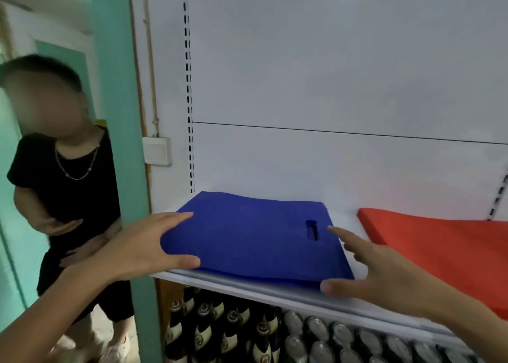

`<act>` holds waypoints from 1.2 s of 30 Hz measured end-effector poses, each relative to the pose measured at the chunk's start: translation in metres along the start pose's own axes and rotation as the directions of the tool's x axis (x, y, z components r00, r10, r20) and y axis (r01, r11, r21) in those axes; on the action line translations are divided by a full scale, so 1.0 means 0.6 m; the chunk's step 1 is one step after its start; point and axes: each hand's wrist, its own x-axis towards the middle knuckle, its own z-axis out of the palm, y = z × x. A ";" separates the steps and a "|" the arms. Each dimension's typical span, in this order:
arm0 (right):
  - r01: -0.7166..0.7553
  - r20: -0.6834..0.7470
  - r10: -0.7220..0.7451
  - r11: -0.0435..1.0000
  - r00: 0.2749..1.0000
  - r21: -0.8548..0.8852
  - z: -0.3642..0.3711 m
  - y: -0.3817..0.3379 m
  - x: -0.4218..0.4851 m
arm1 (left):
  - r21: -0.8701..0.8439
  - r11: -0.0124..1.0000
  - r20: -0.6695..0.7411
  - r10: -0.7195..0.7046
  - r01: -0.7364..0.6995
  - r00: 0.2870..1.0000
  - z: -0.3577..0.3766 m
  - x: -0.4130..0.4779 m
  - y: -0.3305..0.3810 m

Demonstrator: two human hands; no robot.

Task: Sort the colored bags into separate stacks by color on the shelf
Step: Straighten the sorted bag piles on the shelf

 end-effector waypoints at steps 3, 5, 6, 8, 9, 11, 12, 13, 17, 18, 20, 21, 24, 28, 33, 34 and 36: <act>-0.024 0.009 0.025 0.999 1.000 -0.043 0.016 -0.033 0.008 | 0.016 1.000 0.087 -0.001 0.000 0.996 -0.024 0.006 -0.039; -0.048 -0.007 0.048 0.997 0.999 -0.068 0.028 -0.051 0.009 | 0.017 1.000 0.174 -0.007 0.005 0.985 -0.031 0.007 -0.063; -0.057 -0.018 0.056 0.996 0.998 -0.069 0.033 -0.056 0.008 | 0.007 1.000 0.201 0.000 -0.001 0.980 -0.030 0.008 -0.072; -0.069 -0.057 0.066 0.995 0.996 -0.066 0.039 -0.057 0.008 | -0.020 1.000 0.202 0.026 -0.022 0.979 -0.022 0.011 -0.081; -0.076 -0.078 0.071 0.995 0.994 -0.063 0.041 -0.056 0.008 | -0.020 0.999 0.186 0.036 -0.033 0.982 -0.018 0.014 -0.083; -0.085 -0.117 0.076 0.994 0.990 -0.071 0.047 -0.057 0.006 | -0.010 0.999 0.165 0.054 -0.053 0.985 -0.016 0.021 -0.086; -0.090 -0.131 0.079 0.993 0.988 -0.077 0.050 -0.057 0.004 | -0.005 0.998 0.166 0.065 -0.065 0.984 -0.016 0.024 -0.087; -0.093 -0.143 0.081 0.993 0.986 -0.078 0.052 -0.058 0.002 | 0.000 0.997 0.166 0.075 -0.076 0.983 -0.016 0.029 -0.087; -0.138 -0.178 0.131 0.990 0.975 -0.025 0.045 -0.052 0.002 | 0.034 0.995 0.141 0.090 -0.096 0.986 -0.010 0.044 -0.087; -0.156 -0.183 0.154 0.988 0.971 0.003 0.043 -0.049 0.006 | 0.037 0.994 0.135 0.096 -0.101 0.986 -0.009 0.048 -0.088; -0.184 -0.200 0.191 0.982 0.961 0.051 0.043 -0.045 0.015 | 0.035 0.993 0.114 0.110 -0.115 0.987 -0.007 0.057 -0.090; -0.194 -0.206 0.202 0.979 0.957 0.059 0.042 -0.044 0.020 | 0.038 0.992 0.105 0.115 -0.120 0.988 -0.006 0.061 -0.090; -0.218 -0.193 0.226 0.974 0.955 0.063 0.036 -0.044 0.031 | 0.019 0.992 0.091 0.126 -0.128 0.988 -0.003 0.069 -0.086; -0.222 -0.193 0.230 0.973 0.954 0.066 0.037 -0.043 0.037 | -0.035 0.990 0.111 0.138 -0.135 0.984 -0.005 0.074 -0.088; -0.182 -0.194 0.199 0.978 0.961 0.103 0.043 -0.039 0.036 | -0.063 0.988 0.164 0.151 -0.142 0.975 -0.008 0.077 -0.101; -0.170 -0.187 0.189 0.979 0.964 0.111 0.043 -0.039 0.034 | -0.079 0.987 0.174 0.154 -0.142 0.973 -0.012 0.076 -0.103; -0.152 -0.188 0.172 0.981 0.967 0.118 0.043 -0.040 0.033 | -0.126 0.982 0.184 0.162 -0.140 0.970 -0.018 0.076 -0.109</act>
